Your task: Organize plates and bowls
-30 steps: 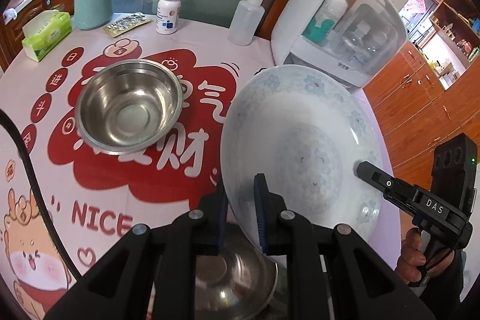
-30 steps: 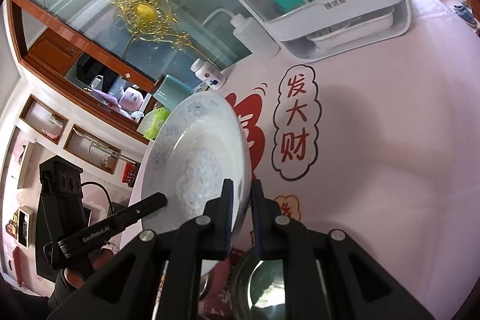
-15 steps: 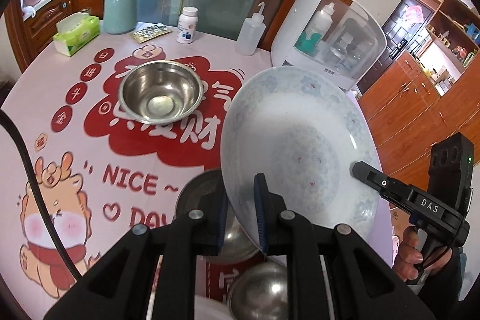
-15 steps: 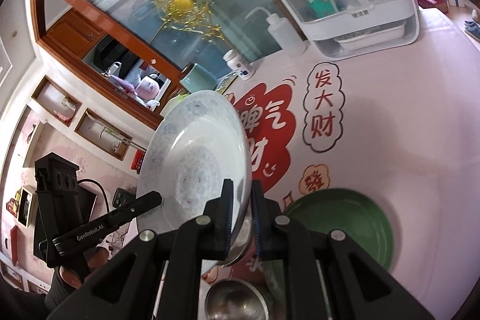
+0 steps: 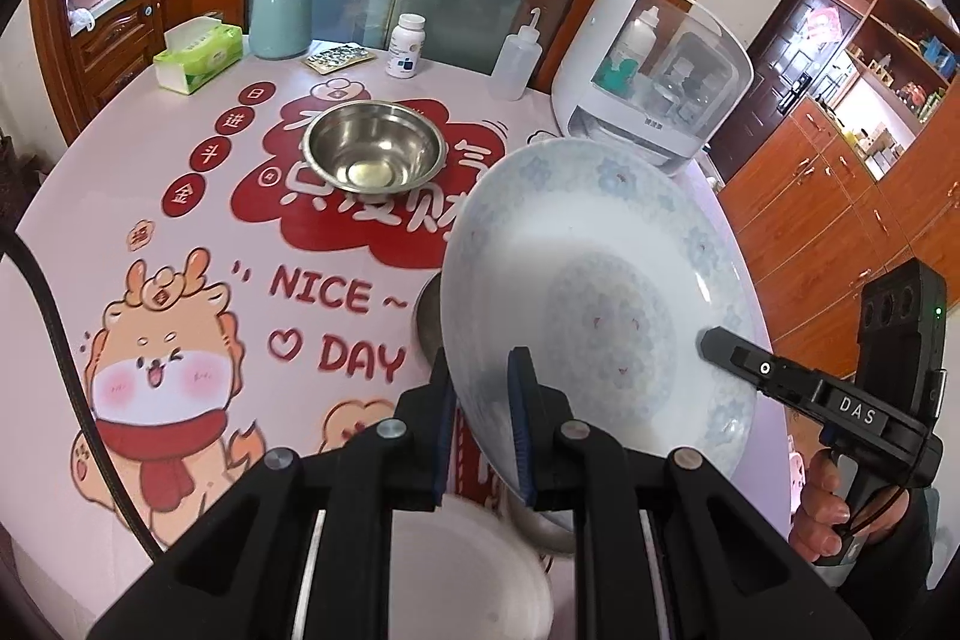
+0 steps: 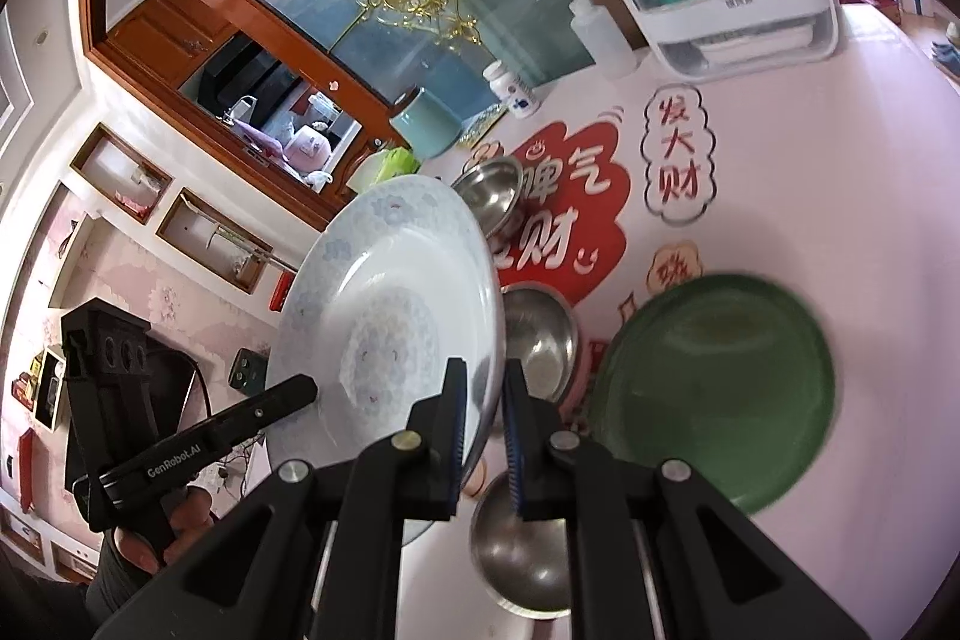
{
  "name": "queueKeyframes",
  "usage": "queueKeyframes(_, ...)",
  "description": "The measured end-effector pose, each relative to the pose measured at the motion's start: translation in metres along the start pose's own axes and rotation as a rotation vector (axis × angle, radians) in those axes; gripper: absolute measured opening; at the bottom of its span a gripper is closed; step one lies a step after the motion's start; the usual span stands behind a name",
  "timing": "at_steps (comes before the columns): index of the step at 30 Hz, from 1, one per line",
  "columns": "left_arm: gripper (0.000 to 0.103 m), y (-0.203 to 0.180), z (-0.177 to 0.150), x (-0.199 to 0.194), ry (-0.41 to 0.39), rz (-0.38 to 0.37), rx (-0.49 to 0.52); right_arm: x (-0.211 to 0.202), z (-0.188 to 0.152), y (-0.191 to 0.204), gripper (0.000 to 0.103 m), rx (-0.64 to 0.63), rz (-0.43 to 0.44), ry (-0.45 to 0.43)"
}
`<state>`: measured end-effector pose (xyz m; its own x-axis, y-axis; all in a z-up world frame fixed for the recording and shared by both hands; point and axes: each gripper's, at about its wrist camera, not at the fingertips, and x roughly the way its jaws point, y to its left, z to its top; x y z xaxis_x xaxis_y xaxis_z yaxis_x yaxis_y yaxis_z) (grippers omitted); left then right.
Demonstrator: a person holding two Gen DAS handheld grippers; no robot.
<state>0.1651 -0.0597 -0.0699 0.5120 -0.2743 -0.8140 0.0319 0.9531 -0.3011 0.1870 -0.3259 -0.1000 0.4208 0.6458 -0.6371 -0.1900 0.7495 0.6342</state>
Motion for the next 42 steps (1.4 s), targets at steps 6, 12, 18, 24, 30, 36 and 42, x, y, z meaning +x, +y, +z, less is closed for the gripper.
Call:
queueKeyframes(6,0.014,0.020,-0.025,-0.023,0.015,-0.015,0.022,-0.004,-0.042,0.021,0.011,0.029,-0.022,0.000)
queueKeyframes(12,0.014,0.040,-0.052,-0.042,0.042,-0.039,0.070,-0.007,-0.083,0.043,0.011,0.067,-0.043,-0.023)
queueKeyframes(18,0.014,0.058,-0.079,-0.047,0.102,-0.046,0.124,-0.006,-0.124,0.058,0.011,0.119,-0.070,-0.055)
queueKeyframes(24,0.014,0.072,-0.104,-0.047,0.156,-0.062,0.177,-0.005,-0.158,0.071,0.011,0.158,-0.113,-0.088)
queueKeyframes(30,0.015,0.080,-0.122,-0.042,0.207,-0.079,0.211,-0.002,-0.188,0.072,0.011,0.201,-0.152,-0.102)
queueKeyframes(36,0.015,0.086,-0.136,-0.031,0.256,-0.085,0.237,0.004,-0.213,0.067,0.011,0.253,-0.172,-0.101)
queueKeyframes(42,0.016,0.089,-0.148,-0.015,0.309,-0.087,0.249,0.012,-0.229,0.060,0.011,0.286,-0.203,-0.078)
